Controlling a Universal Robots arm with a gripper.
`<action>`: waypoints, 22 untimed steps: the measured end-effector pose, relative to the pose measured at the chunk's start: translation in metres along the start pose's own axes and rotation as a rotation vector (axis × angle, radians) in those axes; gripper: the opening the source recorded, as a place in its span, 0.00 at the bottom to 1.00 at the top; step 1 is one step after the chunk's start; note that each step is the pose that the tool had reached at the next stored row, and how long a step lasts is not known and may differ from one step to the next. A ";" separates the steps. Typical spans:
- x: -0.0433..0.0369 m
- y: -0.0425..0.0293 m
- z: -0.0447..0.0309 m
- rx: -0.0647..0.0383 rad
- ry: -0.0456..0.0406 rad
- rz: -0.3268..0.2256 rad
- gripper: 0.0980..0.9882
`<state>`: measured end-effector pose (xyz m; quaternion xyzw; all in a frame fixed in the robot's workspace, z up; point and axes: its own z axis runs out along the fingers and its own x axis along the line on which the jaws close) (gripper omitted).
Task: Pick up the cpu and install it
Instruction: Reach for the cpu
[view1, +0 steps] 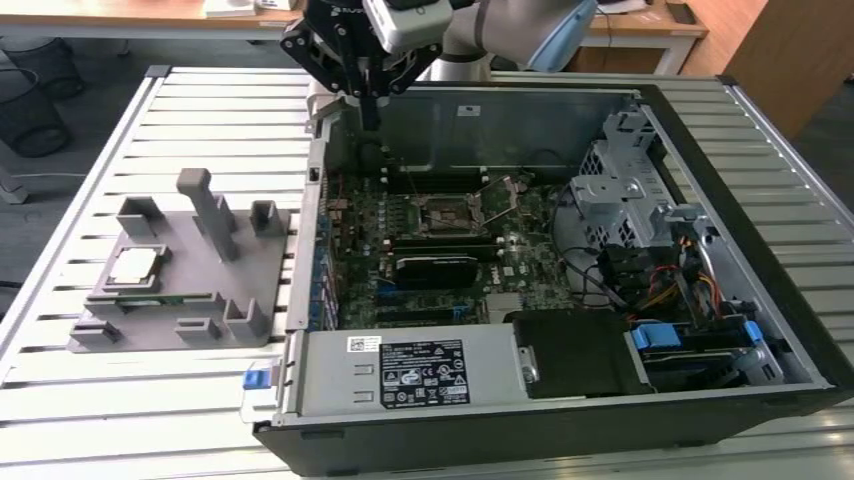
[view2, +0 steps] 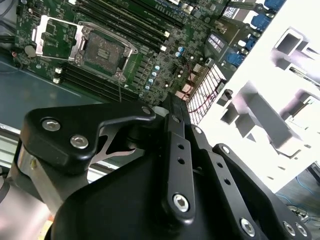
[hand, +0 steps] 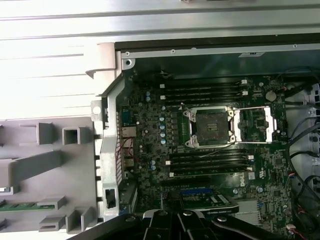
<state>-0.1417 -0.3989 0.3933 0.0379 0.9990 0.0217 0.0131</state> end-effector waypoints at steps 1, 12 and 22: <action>0.0012 -0.0001 0.0000 0.000 0.0000 0.000 0.02; 0.0142 -0.0010 -0.0003 0.000 0.0000 0.000 0.02; 0.0349 -0.0015 -0.0007 0.000 0.0000 0.000 0.02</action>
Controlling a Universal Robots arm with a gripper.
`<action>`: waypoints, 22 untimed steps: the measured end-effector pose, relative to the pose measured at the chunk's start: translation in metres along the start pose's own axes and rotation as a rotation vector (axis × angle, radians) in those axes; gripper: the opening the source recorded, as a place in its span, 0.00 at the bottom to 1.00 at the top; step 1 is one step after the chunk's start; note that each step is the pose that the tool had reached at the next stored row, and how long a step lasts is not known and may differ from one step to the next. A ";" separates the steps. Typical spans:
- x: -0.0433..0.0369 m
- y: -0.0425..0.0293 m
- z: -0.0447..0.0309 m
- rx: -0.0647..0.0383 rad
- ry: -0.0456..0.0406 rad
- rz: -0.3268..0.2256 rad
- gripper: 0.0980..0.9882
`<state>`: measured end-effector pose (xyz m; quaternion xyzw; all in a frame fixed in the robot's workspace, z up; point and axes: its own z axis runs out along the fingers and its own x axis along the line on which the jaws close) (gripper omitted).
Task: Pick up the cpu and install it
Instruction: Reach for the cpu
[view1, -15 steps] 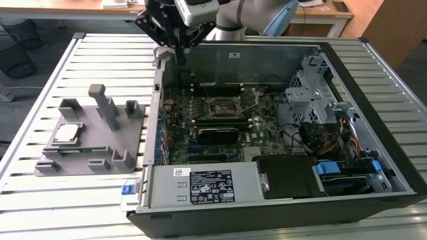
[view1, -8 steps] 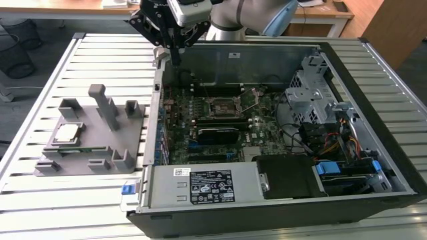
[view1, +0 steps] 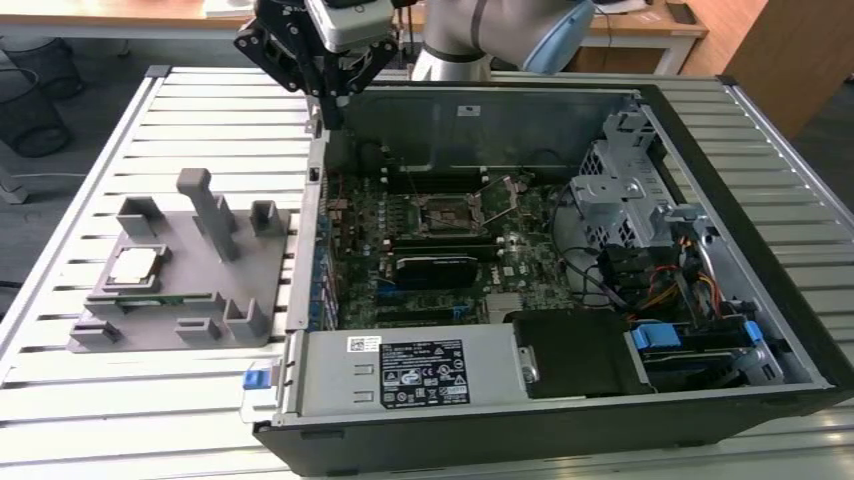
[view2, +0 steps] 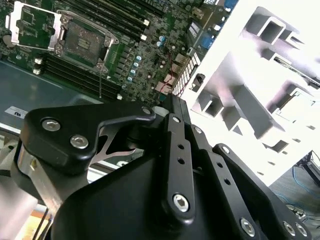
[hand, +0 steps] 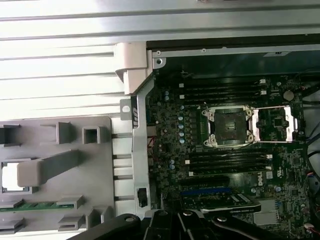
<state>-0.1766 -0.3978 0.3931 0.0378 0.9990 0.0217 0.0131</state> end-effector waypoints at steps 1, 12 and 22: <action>0.0023 0.0001 0.0000 0.000 0.0000 0.000 0.02; 0.0271 -0.0006 -0.0006 0.000 0.0000 0.000 0.02; 0.0435 -0.0015 -0.0009 0.000 0.0000 0.000 0.02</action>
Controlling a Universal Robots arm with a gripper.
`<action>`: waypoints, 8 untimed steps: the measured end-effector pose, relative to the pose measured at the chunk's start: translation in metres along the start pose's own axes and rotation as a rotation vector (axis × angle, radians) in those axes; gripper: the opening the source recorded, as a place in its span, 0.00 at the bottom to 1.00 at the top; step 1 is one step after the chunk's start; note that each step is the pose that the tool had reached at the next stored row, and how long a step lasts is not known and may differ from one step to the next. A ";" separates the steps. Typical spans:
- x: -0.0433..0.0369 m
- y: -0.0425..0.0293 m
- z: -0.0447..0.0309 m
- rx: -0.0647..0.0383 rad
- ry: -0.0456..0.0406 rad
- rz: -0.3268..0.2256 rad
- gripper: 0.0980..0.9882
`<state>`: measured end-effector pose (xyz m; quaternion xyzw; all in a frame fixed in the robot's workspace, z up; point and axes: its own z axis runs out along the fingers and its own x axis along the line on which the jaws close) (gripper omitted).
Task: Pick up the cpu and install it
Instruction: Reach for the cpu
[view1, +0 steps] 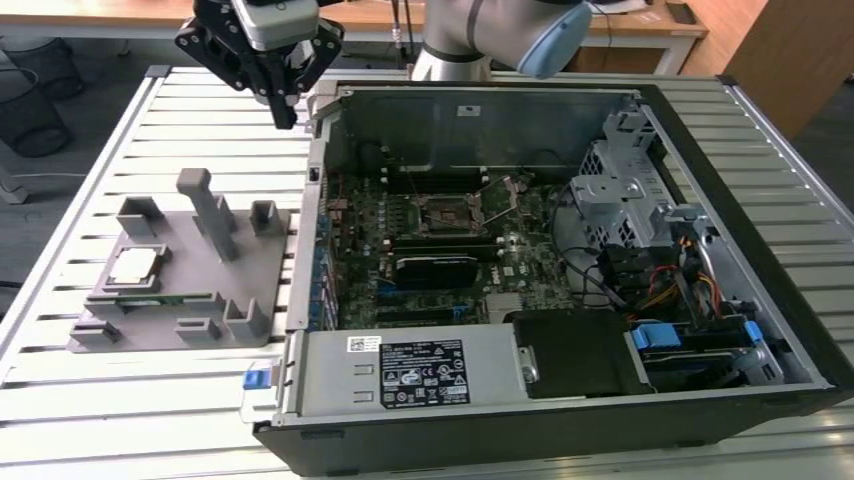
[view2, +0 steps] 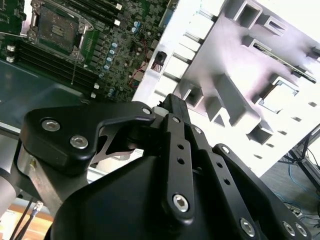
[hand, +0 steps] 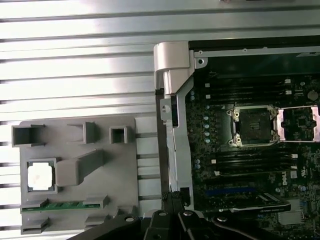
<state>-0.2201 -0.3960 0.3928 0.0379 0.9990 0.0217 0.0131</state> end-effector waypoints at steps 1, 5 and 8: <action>0.0016 -0.0001 0.0000 0.000 -0.0001 0.000 0.02; 0.0077 -0.0005 -0.0001 0.000 0.0000 0.000 0.02; 0.0122 -0.0008 -0.0002 0.000 0.0000 0.000 0.02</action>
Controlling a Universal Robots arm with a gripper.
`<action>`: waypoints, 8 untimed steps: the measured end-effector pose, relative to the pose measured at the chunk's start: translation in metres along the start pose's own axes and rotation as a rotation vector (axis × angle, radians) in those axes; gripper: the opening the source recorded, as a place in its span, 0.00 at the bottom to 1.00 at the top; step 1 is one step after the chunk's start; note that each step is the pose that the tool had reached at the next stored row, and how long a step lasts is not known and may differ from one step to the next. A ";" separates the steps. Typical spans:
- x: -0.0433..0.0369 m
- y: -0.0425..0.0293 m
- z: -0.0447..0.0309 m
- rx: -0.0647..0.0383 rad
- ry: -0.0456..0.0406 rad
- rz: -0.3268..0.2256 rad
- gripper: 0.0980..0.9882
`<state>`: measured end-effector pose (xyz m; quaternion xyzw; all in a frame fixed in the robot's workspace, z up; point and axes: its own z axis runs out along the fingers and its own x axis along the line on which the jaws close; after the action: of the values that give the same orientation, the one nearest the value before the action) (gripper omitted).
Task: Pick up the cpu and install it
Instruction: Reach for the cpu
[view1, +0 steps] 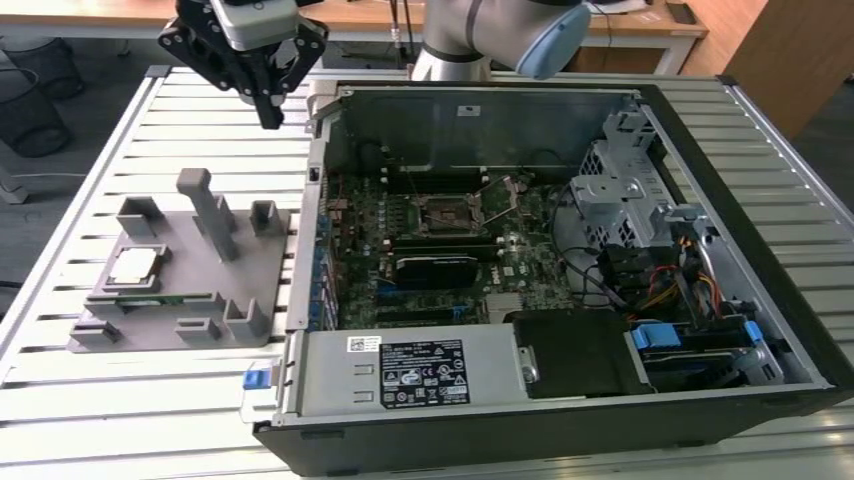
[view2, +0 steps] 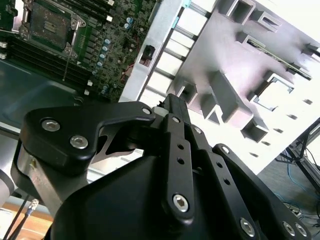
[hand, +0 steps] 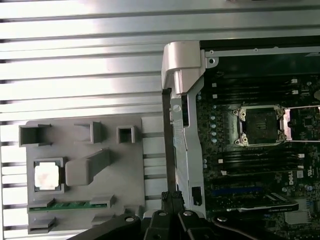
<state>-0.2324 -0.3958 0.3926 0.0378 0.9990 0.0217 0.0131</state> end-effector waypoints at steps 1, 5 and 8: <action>0.0015 -0.0001 -0.0001 0.000 0.0001 0.000 0.02; 0.0078 -0.0005 -0.0002 0.000 0.0001 0.000 0.02; 0.0125 -0.0008 -0.0002 0.000 0.0000 0.000 0.02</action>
<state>-0.2449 -0.3956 0.3925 0.0379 0.9990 0.0217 0.0131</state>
